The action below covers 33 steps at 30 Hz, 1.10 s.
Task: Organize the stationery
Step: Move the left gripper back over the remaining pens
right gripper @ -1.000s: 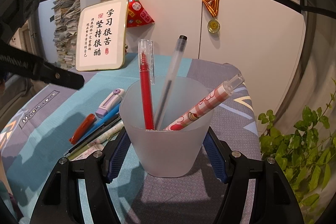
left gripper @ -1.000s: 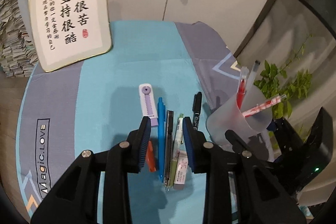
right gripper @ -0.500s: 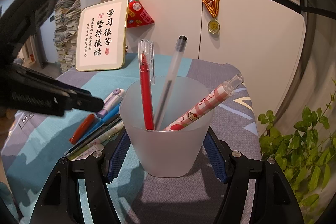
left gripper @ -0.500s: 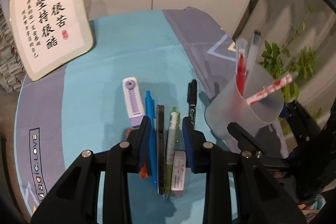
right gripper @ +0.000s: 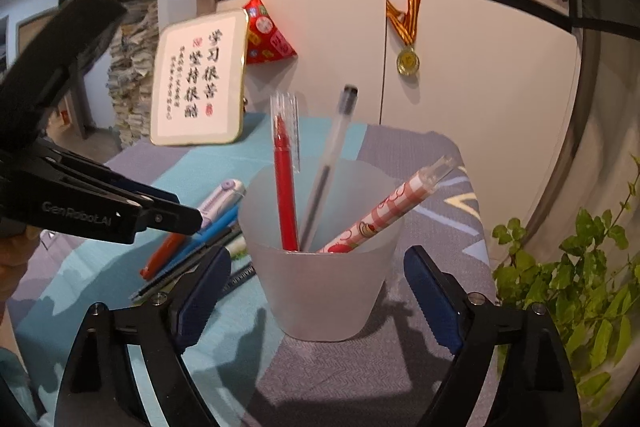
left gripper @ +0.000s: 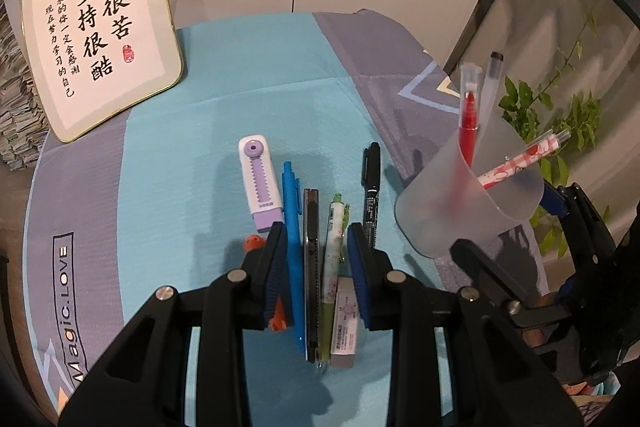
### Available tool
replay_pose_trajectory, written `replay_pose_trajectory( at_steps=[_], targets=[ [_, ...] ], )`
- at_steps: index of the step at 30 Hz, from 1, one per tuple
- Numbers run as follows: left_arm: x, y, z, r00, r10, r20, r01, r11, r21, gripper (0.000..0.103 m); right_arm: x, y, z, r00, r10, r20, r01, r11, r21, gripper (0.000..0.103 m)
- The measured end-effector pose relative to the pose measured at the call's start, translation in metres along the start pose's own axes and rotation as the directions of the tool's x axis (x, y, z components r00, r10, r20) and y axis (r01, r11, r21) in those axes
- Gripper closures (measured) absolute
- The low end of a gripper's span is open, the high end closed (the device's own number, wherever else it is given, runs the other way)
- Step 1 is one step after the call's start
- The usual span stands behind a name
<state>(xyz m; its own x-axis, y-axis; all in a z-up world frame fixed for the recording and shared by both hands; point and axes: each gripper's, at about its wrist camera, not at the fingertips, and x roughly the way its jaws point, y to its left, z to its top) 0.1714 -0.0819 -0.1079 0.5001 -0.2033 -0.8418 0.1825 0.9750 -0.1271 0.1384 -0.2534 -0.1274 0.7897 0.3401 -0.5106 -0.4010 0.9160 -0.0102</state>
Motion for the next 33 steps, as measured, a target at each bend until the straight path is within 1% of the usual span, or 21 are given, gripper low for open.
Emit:
replay_pose_trajectory(
  at_steps=[2,7,8,9,10,15,20,21,25,26,29,31,33],
  targets=[
    [-0.001,0.002,0.000,1.000,-0.002,0.003,0.003,1.000,-0.006,0.075,-0.001,-0.003,0.002,1.000,0.000,0.012,0.000,1.000,0.013,0.014],
    [-0.003,0.004,0.000,1.000,-0.013,0.007,0.013,1.000,-0.016,0.075,0.005,-0.007,0.013,1.000,0.019,0.004,-0.019,0.999,0.034,0.014],
    [-0.003,0.004,0.000,1.000,-0.015,0.007,0.015,1.000,-0.017,0.075,0.006,-0.007,0.014,1.000,0.013,0.004,-0.013,0.999,0.034,0.016],
    [-0.002,0.004,0.000,1.000,-0.017,0.006,0.017,1.000,-0.016,0.075,0.007,-0.006,0.016,1.000,0.001,0.005,-0.001,1.000,0.030,0.027],
    [-0.002,0.003,0.000,1.000,-0.018,0.006,0.018,1.000,-0.015,0.075,0.007,-0.005,0.018,1.000,-0.001,0.004,0.001,1.000,0.023,0.032],
    [0.001,-0.006,0.002,1.000,-0.018,0.011,0.018,1.000,0.020,0.075,0.005,0.002,0.016,1.000,-0.017,0.009,0.017,1.000,-0.023,0.032],
    [0.009,-0.031,0.008,0.999,-0.026,0.027,0.023,0.994,0.110,0.075,-0.002,-0.001,0.013,0.995,-0.096,0.028,0.097,0.994,-0.057,0.032],
    [0.012,-0.036,0.010,0.999,-0.031,0.025,0.028,0.992,0.123,0.075,-0.003,-0.004,0.012,0.995,-0.099,0.029,0.101,0.993,-0.057,0.032],
    [0.027,-0.051,0.018,0.999,-0.048,0.018,0.045,0.987,0.157,0.075,-0.008,-0.018,0.009,0.997,-0.075,0.036,0.075,0.997,-0.007,0.032],
    [0.032,-0.055,0.020,0.999,-0.048,0.016,0.044,0.985,0.169,0.077,-0.009,-0.020,0.008,0.997,-0.070,0.040,0.070,0.998,0.003,0.032],
    [0.044,-0.059,0.027,1.000,-0.027,0.014,0.024,0.984,0.177,0.078,-0.009,-0.025,0.005,0.996,-0.071,0.053,0.069,0.997,0.034,0.031],
    [0.051,-0.061,0.031,1.000,-0.023,0.003,0.022,0.982,0.185,0.078,-0.007,-0.029,0.002,0.998,-0.045,0.042,0.042,0.997,0.067,0.031],
    [0.059,-0.063,0.033,1.000,-0.029,-0.007,0.030,0.979,0.201,0.078,-0.008,-0.032,0.001,0.998,-0.055,0.044,0.051,0.995,0.085,0.031]
  ],
)
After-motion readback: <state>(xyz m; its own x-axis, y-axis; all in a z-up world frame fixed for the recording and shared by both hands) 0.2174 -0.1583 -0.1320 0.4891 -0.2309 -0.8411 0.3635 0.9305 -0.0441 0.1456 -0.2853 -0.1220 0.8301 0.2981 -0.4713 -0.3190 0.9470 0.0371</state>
